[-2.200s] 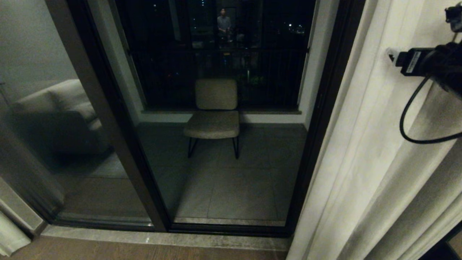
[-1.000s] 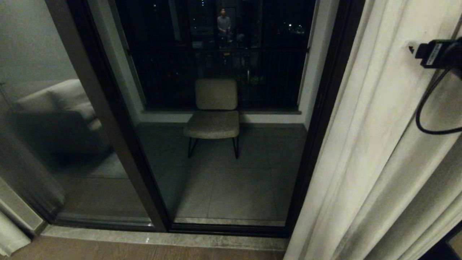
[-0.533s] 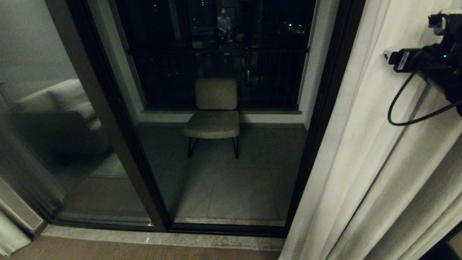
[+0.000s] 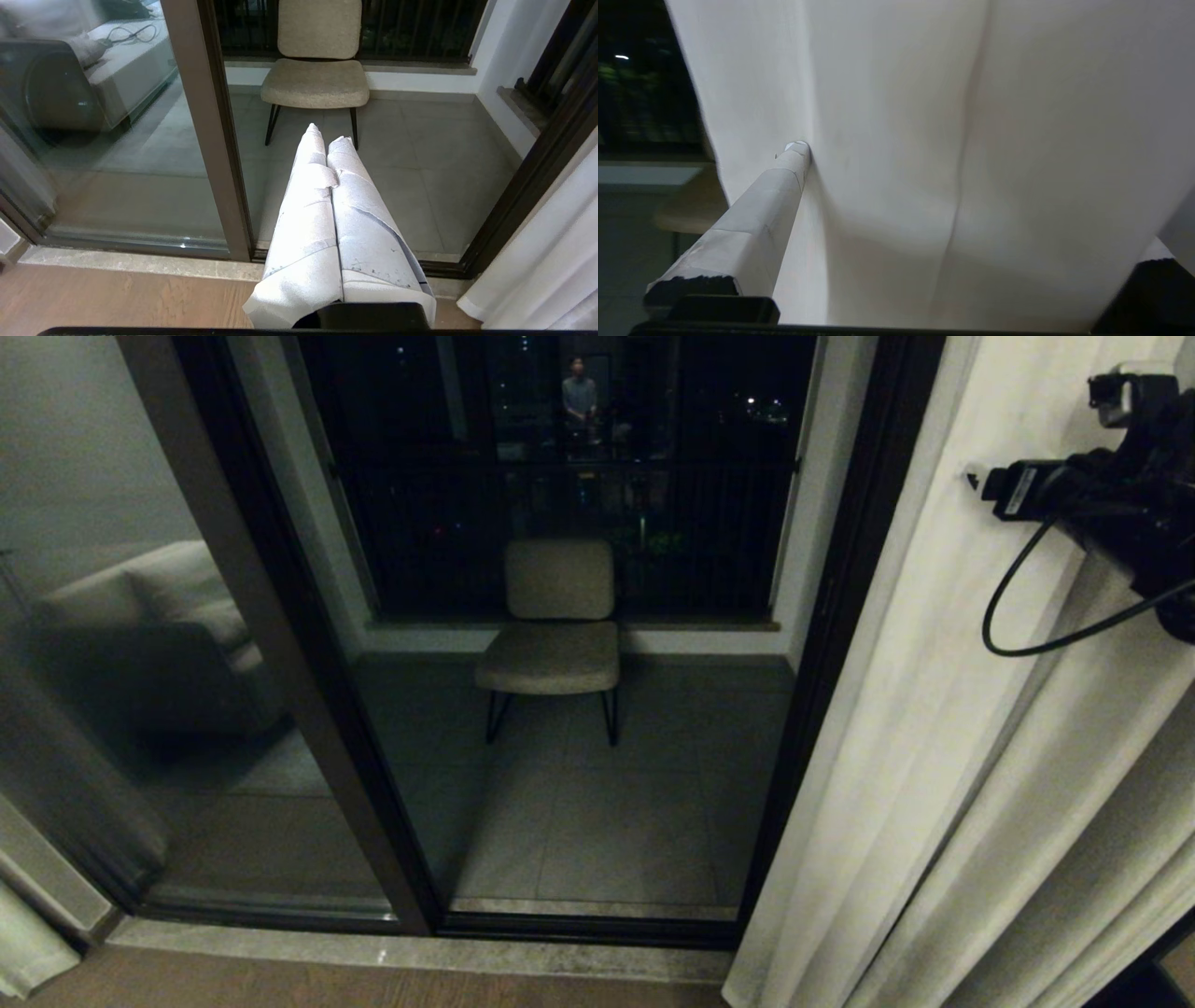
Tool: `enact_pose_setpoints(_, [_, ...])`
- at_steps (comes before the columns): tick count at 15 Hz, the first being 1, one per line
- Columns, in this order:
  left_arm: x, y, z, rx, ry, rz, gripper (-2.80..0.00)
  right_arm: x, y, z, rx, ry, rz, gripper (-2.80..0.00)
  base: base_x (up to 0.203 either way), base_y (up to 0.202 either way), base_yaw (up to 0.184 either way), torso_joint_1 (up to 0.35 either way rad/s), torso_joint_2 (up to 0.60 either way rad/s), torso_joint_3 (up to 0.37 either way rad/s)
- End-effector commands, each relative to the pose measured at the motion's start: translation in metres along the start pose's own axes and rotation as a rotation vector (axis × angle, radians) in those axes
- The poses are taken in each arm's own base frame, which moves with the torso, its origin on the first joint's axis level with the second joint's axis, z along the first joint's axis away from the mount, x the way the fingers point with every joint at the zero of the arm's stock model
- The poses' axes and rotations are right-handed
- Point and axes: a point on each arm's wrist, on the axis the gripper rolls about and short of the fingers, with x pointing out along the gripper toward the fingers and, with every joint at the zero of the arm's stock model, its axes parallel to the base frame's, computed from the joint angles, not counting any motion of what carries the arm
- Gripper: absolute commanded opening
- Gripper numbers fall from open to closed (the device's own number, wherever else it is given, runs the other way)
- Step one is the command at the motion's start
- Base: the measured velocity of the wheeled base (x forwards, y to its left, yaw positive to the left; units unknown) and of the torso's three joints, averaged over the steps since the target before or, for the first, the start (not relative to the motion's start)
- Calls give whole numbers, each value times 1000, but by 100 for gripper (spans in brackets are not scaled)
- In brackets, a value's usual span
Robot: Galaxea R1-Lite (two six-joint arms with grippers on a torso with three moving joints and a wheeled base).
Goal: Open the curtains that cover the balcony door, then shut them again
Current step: Close the inner curtains on both sides
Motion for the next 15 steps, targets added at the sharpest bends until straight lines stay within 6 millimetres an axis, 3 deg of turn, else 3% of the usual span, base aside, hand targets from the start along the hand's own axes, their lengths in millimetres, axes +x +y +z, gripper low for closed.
enact_pose_setpoints(1, [0,0,0,0,0,2,-280,7,1,1,1,-21,8,0,0,0,0,0,0,0])
enact_pose_setpoints(4, [0,0,0,0,-3,0,-280,14,2,0,-2,-31,8,0,0,0,0,0,0,0])
enact_pose_setpoints(5, [0,0,0,0,-2,0,-280,15,2,-4,-4,-24,9,-274,0,0,0,0,0,0])
enact_pose_setpoints(15, [0,0,0,-1,-3,0,-280,5,1,16,1,-90,2,-280,0,0,0,0,0,0])
